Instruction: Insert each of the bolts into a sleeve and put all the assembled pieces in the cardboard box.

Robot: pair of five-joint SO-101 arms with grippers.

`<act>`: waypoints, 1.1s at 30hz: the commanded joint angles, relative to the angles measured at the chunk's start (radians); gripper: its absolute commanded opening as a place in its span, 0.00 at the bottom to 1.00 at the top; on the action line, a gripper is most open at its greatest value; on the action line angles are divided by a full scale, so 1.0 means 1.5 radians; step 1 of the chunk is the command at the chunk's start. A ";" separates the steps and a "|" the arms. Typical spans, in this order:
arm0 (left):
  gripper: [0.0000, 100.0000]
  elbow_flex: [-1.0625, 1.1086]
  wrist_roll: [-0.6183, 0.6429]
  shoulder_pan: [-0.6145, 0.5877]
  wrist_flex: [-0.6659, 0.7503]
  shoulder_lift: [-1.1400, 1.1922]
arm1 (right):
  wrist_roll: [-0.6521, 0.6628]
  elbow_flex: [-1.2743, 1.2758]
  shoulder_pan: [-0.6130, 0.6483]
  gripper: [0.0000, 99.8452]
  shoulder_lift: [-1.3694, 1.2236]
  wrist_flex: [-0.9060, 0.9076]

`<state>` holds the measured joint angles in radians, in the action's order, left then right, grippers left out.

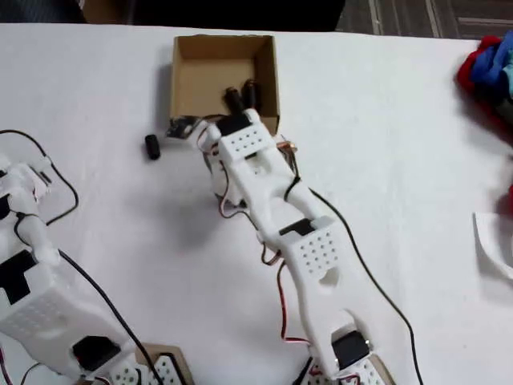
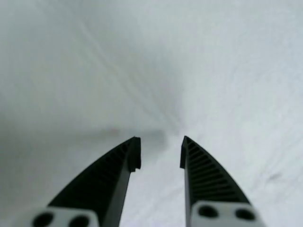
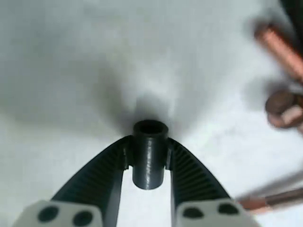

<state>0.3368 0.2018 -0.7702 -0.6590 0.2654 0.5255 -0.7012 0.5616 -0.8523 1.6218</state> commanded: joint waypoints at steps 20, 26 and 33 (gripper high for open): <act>0.16 -0.303 -0.192 0.553 -0.418 -0.002 | -0.182 0.924 -0.350 0.02 0.859 -0.483; 0.16 -0.348 -0.077 0.698 -0.414 0.001 | -0.306 1.038 -0.438 0.02 0.874 -0.621; 0.16 -0.350 0.078 0.791 -0.325 0.071 | -0.334 1.064 -0.463 0.02 0.875 -0.659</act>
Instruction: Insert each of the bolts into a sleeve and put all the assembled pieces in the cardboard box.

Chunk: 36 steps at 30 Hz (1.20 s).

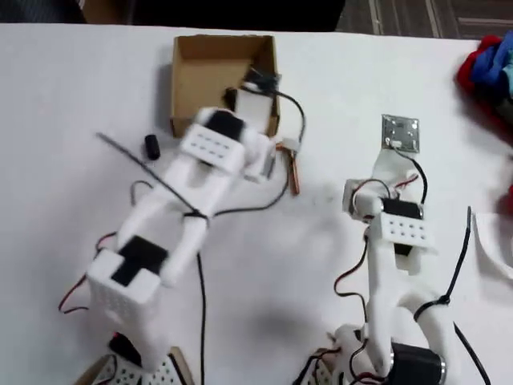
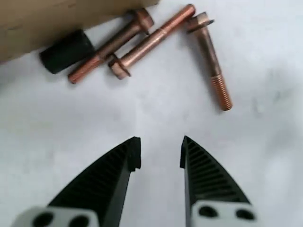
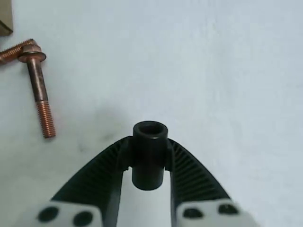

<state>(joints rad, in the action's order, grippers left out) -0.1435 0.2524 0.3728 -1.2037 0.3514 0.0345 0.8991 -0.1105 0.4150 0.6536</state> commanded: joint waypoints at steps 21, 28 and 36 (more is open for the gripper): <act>0.16 -0.070 0.359 0.062 0.231 0.079 | -0.010 -0.006 -0.023 0.02 0.031 -0.014; 0.16 -0.100 0.373 0.060 0.245 0.168 | -0.010 -0.006 -0.023 0.02 0.031 -0.014; 0.16 -0.213 0.372 0.054 0.245 0.266 | -0.010 -0.006 -0.023 0.02 0.031 -0.014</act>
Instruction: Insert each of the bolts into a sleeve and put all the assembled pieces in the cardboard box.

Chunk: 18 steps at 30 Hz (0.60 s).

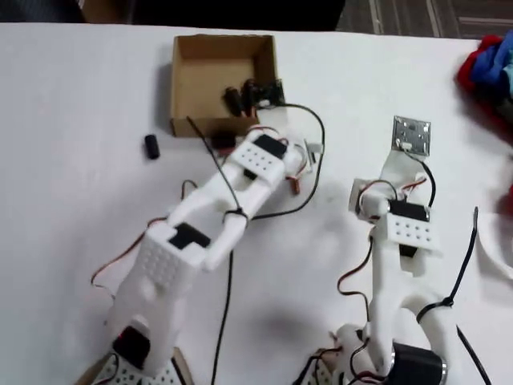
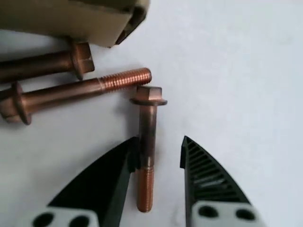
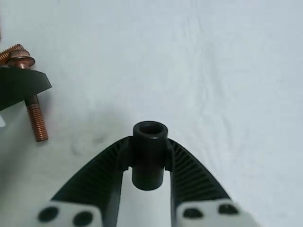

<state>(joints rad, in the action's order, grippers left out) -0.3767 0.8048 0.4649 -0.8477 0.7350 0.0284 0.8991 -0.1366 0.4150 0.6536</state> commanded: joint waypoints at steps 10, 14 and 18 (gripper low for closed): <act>0.01 -0.155 -0.024 -0.021 -0.097 0.086 | -0.006 -0.006 -0.007 0.02 0.032 -0.014; 0.02 -0.188 -0.078 -0.020 -0.180 0.082 | -0.006 -0.006 -0.007 0.02 0.031 -0.015; 0.03 -0.249 -0.131 -0.018 -0.349 0.054 | -0.006 -0.006 -0.007 0.02 0.031 -0.015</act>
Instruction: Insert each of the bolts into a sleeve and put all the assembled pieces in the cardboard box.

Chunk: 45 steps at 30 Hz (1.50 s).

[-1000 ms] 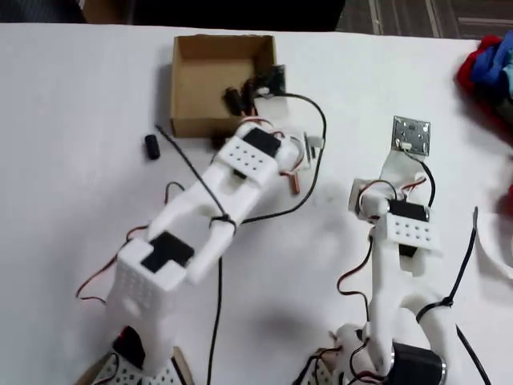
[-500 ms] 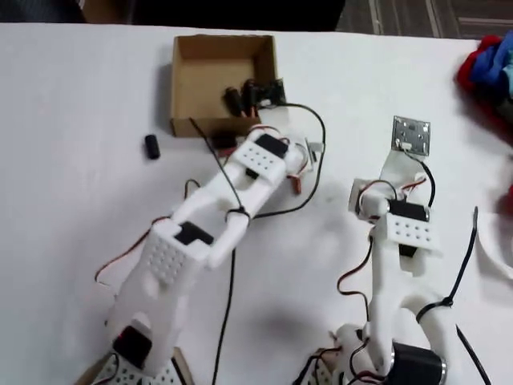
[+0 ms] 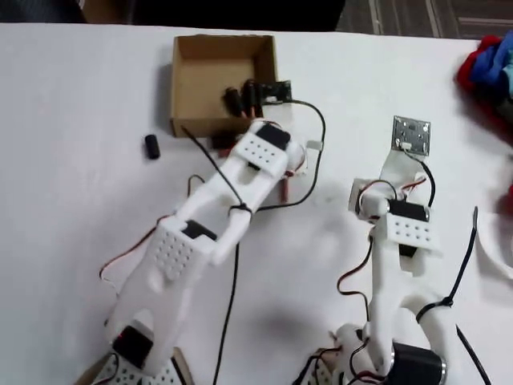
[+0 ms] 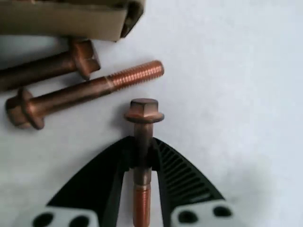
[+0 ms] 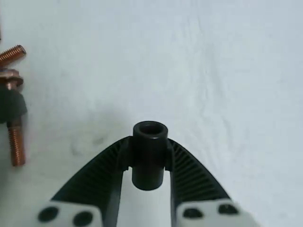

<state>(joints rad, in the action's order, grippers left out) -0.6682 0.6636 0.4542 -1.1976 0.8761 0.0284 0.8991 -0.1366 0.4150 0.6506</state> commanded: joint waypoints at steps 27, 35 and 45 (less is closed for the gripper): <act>0.18 -0.027 -0.111 -0.079 -0.382 -0.010 | -0.006 -0.006 -0.005 0.02 0.031 -0.013; 0.07 -0.025 -0.111 -0.076 -0.327 -0.008 | -0.006 -0.006 -0.006 0.02 0.032 -0.013; 0.08 -0.020 -0.111 -0.079 -0.319 -0.006 | -0.006 -0.006 -0.006 0.02 0.032 -0.013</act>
<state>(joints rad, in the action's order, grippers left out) -0.6958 0.5025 0.3468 -1.6886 0.8746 0.0284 0.8991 -0.1366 0.4150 0.6506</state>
